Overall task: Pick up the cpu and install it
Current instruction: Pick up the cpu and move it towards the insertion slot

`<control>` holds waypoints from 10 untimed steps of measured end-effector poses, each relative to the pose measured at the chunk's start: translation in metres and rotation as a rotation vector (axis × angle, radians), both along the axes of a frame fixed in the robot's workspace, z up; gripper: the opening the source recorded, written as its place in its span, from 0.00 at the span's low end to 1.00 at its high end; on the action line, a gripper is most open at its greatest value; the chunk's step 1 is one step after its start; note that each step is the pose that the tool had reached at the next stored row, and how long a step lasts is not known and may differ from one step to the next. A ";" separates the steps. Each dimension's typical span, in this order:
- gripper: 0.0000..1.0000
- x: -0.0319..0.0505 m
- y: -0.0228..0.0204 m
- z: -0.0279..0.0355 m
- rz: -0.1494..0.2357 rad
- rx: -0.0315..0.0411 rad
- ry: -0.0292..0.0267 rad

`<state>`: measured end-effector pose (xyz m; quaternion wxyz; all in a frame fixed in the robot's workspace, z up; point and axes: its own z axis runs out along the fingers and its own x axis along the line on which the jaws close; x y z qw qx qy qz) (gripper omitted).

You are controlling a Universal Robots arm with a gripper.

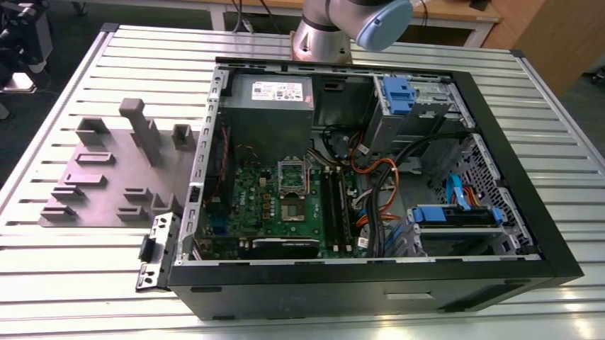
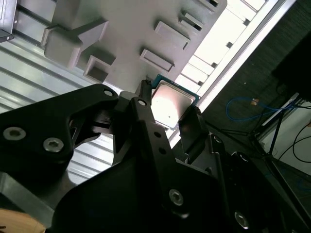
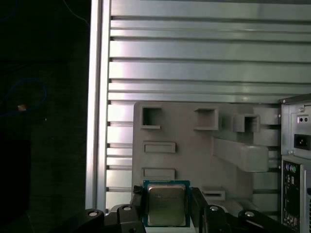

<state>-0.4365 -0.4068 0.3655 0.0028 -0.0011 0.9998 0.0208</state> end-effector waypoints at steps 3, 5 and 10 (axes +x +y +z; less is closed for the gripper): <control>0.47 0.0000 0.0004 0.0037 0.000 -0.0003 0.0001; 0.47 0.0000 0.0006 0.0058 0.000 -0.0004 0.0000; 0.47 0.0000 0.0009 0.0113 0.000 -0.0008 0.0000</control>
